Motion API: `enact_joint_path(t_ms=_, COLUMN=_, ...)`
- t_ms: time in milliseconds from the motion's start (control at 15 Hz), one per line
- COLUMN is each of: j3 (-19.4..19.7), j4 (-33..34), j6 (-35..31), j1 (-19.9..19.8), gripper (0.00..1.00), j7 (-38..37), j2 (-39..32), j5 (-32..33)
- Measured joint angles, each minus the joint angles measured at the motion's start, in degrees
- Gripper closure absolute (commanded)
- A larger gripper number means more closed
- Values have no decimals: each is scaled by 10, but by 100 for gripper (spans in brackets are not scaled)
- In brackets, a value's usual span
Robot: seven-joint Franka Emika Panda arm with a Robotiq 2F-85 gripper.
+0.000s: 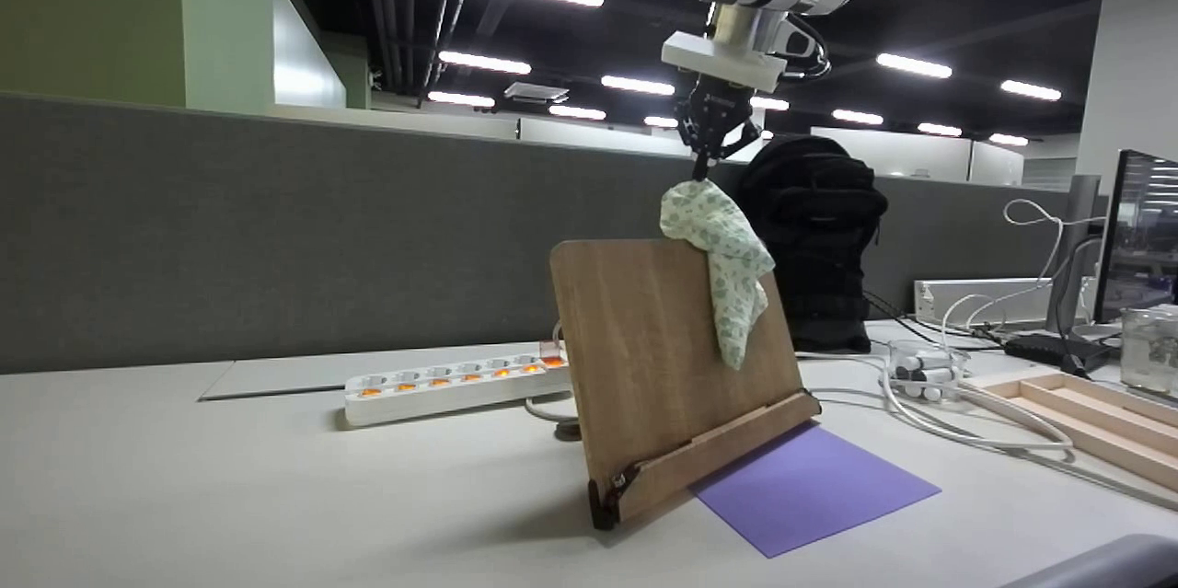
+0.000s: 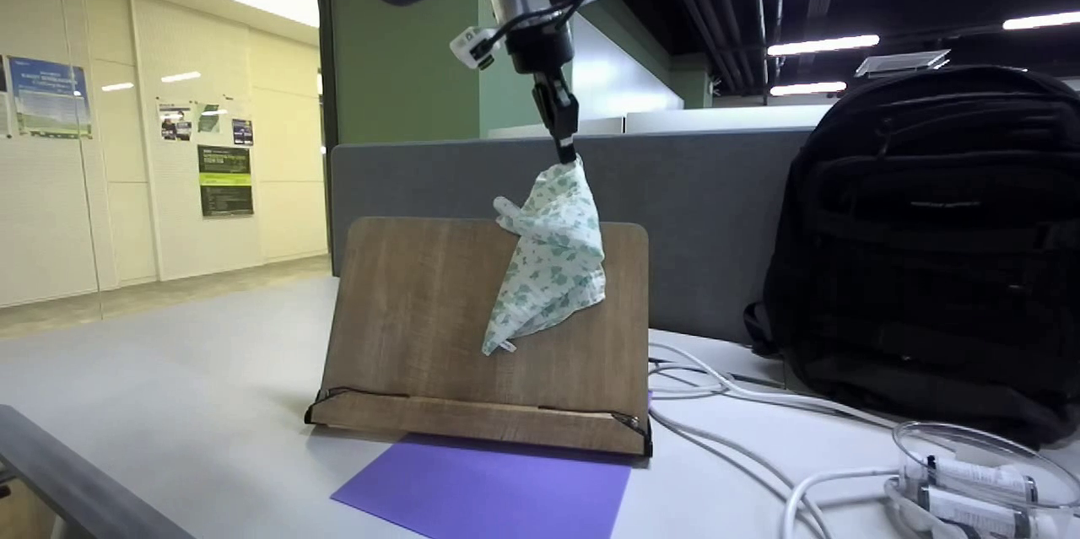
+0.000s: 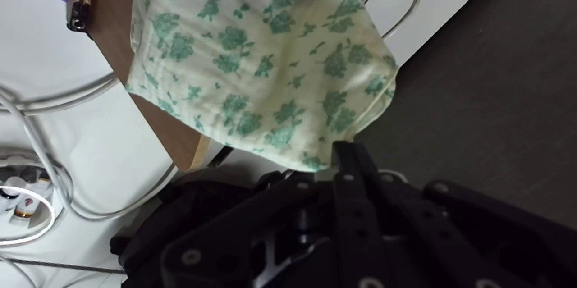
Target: Place the cloth on the wooden board
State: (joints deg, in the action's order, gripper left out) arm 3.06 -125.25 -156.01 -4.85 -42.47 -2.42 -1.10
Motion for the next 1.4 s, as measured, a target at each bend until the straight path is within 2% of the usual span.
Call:
enact_joint_path(t_ms=267, j3=10, j4=1, j6=-23, j1=1, gripper=100, j7=-13, j2=-31, j5=-7)
enact_joint_path(t_ms=733, j3=10, j4=28, j6=-29, j1=7, gripper=100, j7=-13, j2=-66, j5=-115)
enact_joint_path(t_ms=1400, j3=11, j4=54, j6=-81, j1=20, gripper=100, j7=-41, j2=-97, j5=-193)
